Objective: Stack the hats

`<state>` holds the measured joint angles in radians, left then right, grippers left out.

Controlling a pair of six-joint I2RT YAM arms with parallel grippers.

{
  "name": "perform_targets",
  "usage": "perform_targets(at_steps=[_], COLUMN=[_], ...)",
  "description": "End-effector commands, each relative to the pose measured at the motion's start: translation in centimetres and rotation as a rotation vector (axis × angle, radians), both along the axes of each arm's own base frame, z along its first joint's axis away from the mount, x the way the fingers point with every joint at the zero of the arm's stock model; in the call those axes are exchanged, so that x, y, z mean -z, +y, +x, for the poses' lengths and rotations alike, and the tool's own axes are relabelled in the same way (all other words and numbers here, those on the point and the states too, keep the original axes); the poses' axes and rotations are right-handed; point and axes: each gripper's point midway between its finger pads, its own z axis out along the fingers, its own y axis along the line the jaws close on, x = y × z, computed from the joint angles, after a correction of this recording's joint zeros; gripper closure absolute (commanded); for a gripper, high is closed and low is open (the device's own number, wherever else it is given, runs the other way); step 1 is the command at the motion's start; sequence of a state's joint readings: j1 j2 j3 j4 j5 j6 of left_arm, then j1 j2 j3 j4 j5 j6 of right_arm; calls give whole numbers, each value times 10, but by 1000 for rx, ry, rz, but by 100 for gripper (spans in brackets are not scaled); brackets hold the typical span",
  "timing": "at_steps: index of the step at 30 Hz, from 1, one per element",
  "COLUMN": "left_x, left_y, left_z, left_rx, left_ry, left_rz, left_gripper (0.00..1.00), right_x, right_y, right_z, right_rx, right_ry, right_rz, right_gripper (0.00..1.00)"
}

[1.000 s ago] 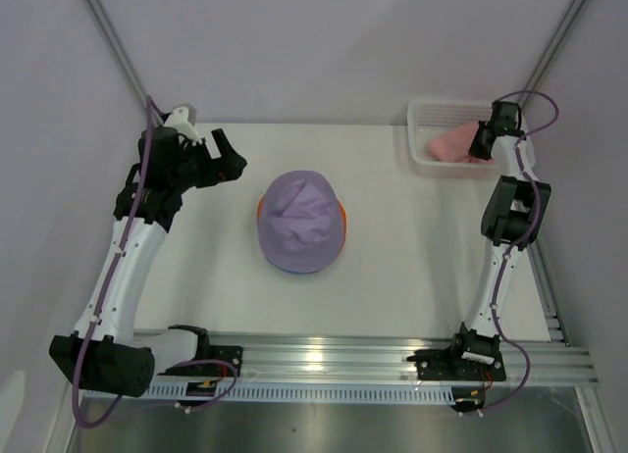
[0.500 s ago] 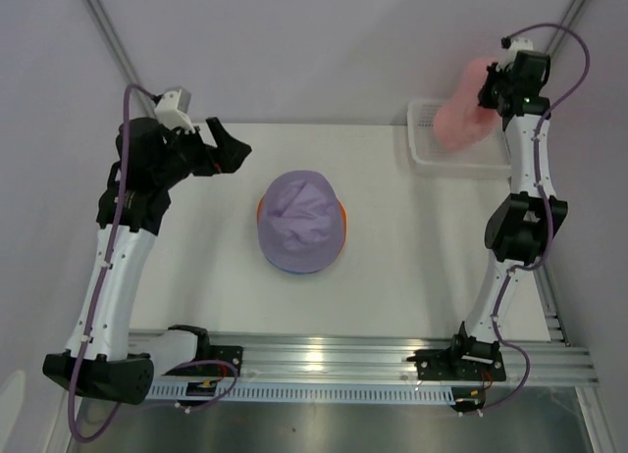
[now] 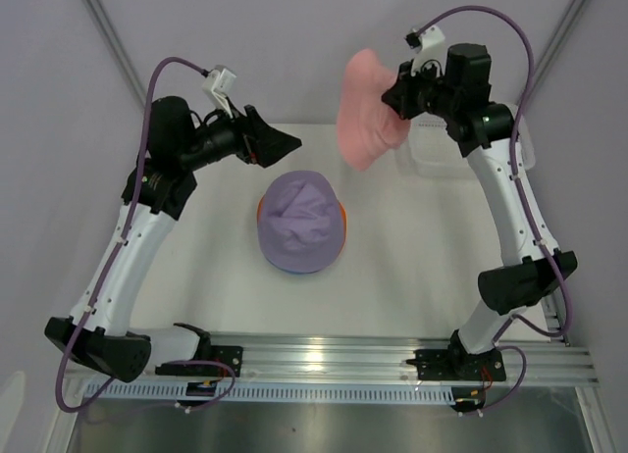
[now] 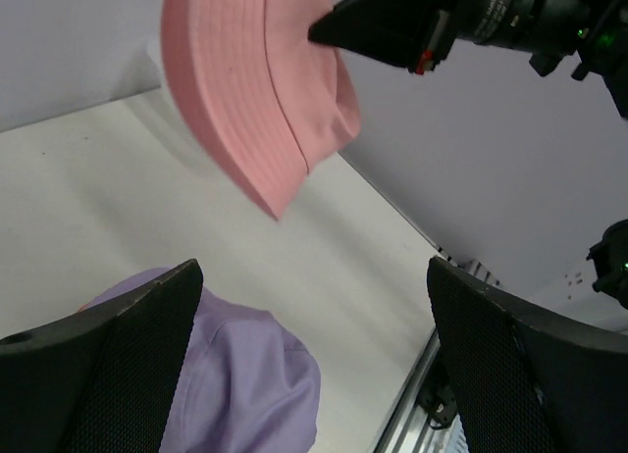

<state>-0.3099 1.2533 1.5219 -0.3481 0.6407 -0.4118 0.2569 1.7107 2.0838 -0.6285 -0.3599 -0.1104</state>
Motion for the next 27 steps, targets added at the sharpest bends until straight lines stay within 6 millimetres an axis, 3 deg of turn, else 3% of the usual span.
perform_targets(at_steps=[1, 4, 7, 15, 19, 24, 27], left_x=[-16, -11, 4, 9, 11, 10, 13], left_y=[-12, -19, -24, -33, -42, -52, -56], left_z=[-2, 0, 6, 27, 35, 30, 25], left_rx=[39, 54, 55, 33, 52, 105, 126], left_ry=[-43, -28, 24, 43, 67, 64, 77], left_rz=[-75, -82, -80, -108, -126, -137, -141], left_gripper=[2, 4, 7, 9, 21, 36, 58], right_x=[-28, -50, -53, -30, -32, -28, -24], right_y=[25, 42, 53, 79, 87, 92, 96], right_z=[-47, -79, -101, -136, -148, -149, -146], right_rx=[-100, -201, -274, -361, -384, -392, -402], right_ry=[3, -43, -41, 47, 50, 58, 71], right_rz=[86, 140, 187, 208, 227, 220, 222], right_gripper=[100, 100, 100, 100, 100, 100, 100])
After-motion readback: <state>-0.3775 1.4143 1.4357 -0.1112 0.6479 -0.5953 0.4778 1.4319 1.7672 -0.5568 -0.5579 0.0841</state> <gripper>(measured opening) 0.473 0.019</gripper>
